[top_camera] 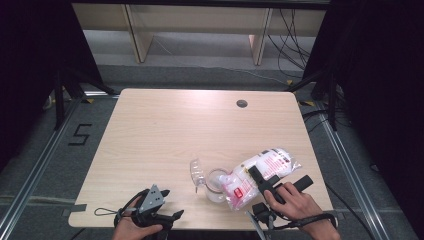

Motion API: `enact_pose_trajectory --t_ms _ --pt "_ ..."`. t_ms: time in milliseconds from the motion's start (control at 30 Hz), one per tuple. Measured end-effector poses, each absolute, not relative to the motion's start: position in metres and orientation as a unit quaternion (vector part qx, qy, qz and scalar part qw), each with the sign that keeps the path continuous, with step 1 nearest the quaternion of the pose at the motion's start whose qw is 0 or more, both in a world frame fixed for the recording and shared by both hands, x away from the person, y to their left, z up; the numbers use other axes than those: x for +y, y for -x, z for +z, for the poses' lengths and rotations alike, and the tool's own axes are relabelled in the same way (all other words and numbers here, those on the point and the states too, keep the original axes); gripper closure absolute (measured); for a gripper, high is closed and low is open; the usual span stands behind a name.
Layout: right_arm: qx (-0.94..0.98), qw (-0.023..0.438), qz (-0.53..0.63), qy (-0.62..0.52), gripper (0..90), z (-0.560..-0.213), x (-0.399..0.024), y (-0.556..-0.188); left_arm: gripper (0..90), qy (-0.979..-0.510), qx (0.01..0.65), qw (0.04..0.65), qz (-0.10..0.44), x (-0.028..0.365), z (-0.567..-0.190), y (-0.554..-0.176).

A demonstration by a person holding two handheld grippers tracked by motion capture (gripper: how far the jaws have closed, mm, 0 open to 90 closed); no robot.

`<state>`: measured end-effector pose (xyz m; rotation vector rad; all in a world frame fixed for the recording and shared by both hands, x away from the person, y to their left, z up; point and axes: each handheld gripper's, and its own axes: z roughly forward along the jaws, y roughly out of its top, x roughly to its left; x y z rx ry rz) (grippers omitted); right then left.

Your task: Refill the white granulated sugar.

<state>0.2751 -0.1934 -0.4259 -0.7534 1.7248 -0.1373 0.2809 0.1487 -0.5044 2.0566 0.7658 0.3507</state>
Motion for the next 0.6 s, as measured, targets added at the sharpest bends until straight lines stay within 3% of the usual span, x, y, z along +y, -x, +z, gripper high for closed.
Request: enact_pose_trajectory --t_ms 600 --pt "0.739 0.585 -0.062 0.328 62.2 -0.4284 -0.1909 -0.2741 20.2 -0.835 0.305 0.432 0.151 0.1512 -0.5039 -0.2818"
